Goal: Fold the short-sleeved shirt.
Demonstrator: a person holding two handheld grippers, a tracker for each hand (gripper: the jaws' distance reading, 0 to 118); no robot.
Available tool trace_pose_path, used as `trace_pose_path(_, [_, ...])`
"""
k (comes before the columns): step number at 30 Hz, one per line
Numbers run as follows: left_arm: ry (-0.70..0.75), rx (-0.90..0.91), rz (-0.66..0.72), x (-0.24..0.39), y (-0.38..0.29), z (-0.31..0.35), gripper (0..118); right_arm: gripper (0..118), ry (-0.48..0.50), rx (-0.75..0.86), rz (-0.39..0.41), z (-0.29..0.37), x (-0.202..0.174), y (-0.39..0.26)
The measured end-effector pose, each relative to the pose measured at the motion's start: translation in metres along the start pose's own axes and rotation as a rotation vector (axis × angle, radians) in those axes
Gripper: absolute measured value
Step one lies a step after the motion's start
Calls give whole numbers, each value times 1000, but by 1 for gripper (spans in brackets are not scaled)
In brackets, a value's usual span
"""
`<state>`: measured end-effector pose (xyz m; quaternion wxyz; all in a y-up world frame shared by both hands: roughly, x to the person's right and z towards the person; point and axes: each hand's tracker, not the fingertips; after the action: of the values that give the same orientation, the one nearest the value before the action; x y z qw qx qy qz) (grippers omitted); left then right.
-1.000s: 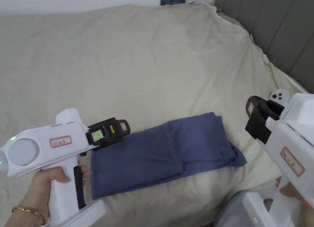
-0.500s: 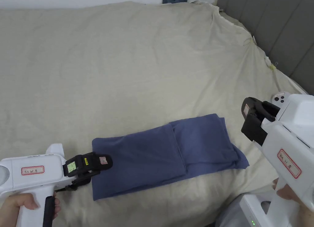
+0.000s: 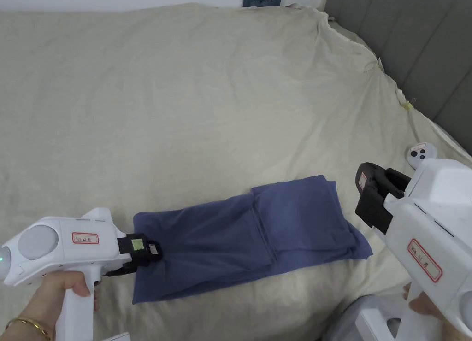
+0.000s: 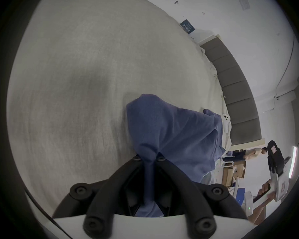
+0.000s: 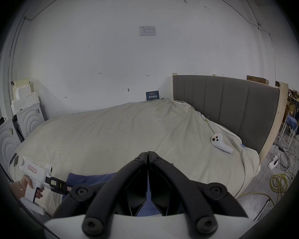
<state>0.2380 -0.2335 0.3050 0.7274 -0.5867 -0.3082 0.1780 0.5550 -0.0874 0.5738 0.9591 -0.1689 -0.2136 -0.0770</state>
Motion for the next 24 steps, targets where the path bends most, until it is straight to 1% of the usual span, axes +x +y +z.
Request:
trace_pose_path(2, [8,8,27,6,1,11,3,0,6,3,3,1,1,1])
trace_pose_path(4, [-52,34,54,6,3,29,2,0,12,13,5,3,0,3])
trace_pose_path(6, [-51,46,56,5,3,50,2,0,13,20,12,3,0,5])
trace_pose_path(8, [12,79,57,-5,6,74,2,0,19,25,15,3,-1,7])
trace_pose_path(11, [86,137,113,-30,10,118,2,0,31,30,18,1,-7,9])
trace_pose_path(13, [173,200,123,-40,9,150,2,0,44,32,19,-2,-10,8])
trace_pose_path(17, [331,267,74,-40,6,203,2,0,72,27,21,-10,-17,7])
trace_pose_path(19, [397,268,-10,-22,1,218,2,0,95,26,13,-13,-20,6])
trace_pose_path(20, [415,274,-29,-14,-1,223,2,0,104,27,12,-15,-21,6])
trace_pose_path(21, [403,279,-31,-4,-3,227,2,0,106,30,11,-13,-28,7])
trace_pose_path(24, [333,281,-50,27,-9,222,2,0,125,42,1,-14,-31,9])
